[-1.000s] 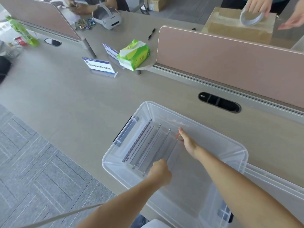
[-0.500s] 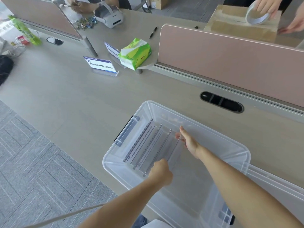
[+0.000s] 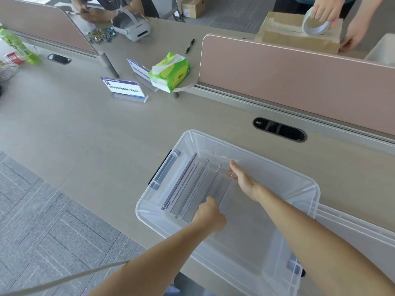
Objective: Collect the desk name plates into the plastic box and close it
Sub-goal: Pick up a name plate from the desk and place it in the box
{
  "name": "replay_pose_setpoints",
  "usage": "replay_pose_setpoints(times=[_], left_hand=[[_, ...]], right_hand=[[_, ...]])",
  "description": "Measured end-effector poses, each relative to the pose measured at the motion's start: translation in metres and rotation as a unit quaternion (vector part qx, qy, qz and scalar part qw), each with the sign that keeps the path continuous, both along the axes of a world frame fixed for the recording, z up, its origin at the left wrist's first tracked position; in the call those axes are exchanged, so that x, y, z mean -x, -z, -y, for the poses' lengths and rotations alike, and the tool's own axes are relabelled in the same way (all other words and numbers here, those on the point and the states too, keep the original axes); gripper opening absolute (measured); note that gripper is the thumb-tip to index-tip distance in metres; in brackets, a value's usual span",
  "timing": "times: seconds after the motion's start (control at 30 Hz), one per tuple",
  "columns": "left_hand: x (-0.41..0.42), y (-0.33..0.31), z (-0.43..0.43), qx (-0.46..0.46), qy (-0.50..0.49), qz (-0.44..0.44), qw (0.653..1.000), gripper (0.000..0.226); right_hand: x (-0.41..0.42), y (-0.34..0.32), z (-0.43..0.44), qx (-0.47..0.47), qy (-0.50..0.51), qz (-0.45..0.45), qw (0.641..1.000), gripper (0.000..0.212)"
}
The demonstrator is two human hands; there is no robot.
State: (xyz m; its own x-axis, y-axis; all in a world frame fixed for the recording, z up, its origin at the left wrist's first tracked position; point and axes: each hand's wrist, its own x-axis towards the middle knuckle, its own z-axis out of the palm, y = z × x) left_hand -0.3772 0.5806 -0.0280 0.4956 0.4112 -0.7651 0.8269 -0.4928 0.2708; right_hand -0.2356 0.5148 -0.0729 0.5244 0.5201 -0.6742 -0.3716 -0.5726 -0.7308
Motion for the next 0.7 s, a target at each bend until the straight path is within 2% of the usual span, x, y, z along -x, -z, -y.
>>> replay_pose_setpoints(times=[0.17,0.27,0.3,0.43,0.53,0.63,0.7], left_hand=[[0.011,-0.024,-0.022,0.023,0.060,0.066,0.996,0.031],[0.024,-0.043,-0.046,0.036,0.076,0.130,0.988,0.022],[0.030,-0.051,-0.056,0.045,0.080,0.153,0.984,0.027],[0.065,-0.075,-0.102,0.041,0.117,0.235,0.964,0.028],[0.093,-0.083,-0.143,0.041,0.093,0.280,0.954,0.025],[0.119,-0.090,-0.191,0.062,0.043,0.329,0.941,0.025],[0.134,-0.090,-0.223,0.046,0.004,0.391,0.919,0.029]], right_hand=[[0.011,-0.040,0.009,0.095,-0.051,0.131,0.985,0.073],[0.025,-0.071,0.004,0.135,-0.072,0.242,0.958,0.046],[0.032,-0.080,0.000,0.147,-0.071,0.271,0.949,0.039],[0.068,-0.114,-0.027,0.189,-0.058,0.391,0.899,0.027],[0.106,-0.144,-0.058,0.161,-0.048,0.423,0.890,0.013],[0.142,-0.172,-0.094,0.149,-0.076,0.452,0.876,0.017],[0.159,-0.185,-0.119,0.147,-0.106,0.466,0.866,0.020]])
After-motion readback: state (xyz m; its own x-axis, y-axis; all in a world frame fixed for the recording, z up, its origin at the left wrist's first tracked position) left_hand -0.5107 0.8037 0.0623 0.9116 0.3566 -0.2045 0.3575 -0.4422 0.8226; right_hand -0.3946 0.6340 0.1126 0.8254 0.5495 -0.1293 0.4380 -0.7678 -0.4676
